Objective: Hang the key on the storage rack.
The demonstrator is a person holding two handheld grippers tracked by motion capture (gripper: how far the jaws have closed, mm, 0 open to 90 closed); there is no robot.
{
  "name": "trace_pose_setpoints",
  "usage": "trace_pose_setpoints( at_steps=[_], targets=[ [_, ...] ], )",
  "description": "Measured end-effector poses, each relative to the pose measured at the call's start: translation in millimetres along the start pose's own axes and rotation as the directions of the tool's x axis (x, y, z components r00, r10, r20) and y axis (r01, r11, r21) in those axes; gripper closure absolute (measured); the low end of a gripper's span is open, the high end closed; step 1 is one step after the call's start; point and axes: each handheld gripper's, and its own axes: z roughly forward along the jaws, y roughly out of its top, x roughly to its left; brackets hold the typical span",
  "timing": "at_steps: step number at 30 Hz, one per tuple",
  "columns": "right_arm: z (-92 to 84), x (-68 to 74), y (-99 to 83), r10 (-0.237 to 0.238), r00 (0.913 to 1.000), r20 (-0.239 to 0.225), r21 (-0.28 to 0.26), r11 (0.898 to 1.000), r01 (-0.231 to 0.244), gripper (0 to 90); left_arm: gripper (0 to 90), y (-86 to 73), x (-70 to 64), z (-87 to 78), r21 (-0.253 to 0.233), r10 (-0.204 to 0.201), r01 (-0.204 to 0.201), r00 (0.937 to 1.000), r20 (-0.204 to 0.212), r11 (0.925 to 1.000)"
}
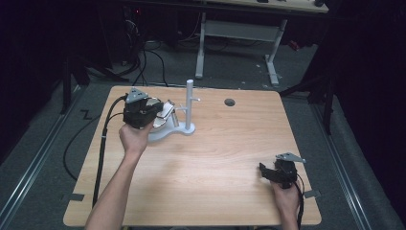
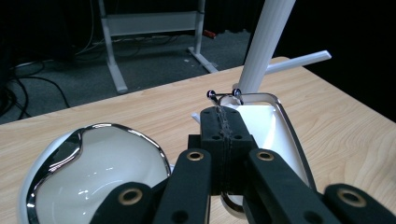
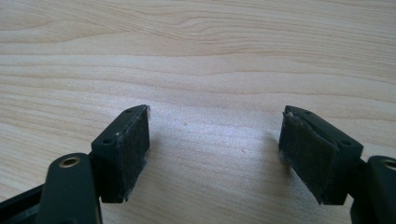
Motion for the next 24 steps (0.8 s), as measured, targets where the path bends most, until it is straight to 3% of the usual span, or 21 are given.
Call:
trace_pose_setpoints(
  at_steps=[13, 24],
  targets=[
    [0.0, -0.1, 0.0, 0.0, 1.0, -0.001, -0.001, 1.0, 0.0, 24.7, 89.7, 8.1, -2.9, 7.0, 0.01, 0.028, -0.027, 0.9994, -0.021, 0.9996],
    [0.0, 0.0, 0.0, 0.0, 1.0, 0.0, 0.0, 1.0, 0.0, 24.6, 89.7, 8.7, -1.0, 9.2, 0.004, 0.017, -0.017, 0.9994, -0.032, 0.9999]
  ],
)
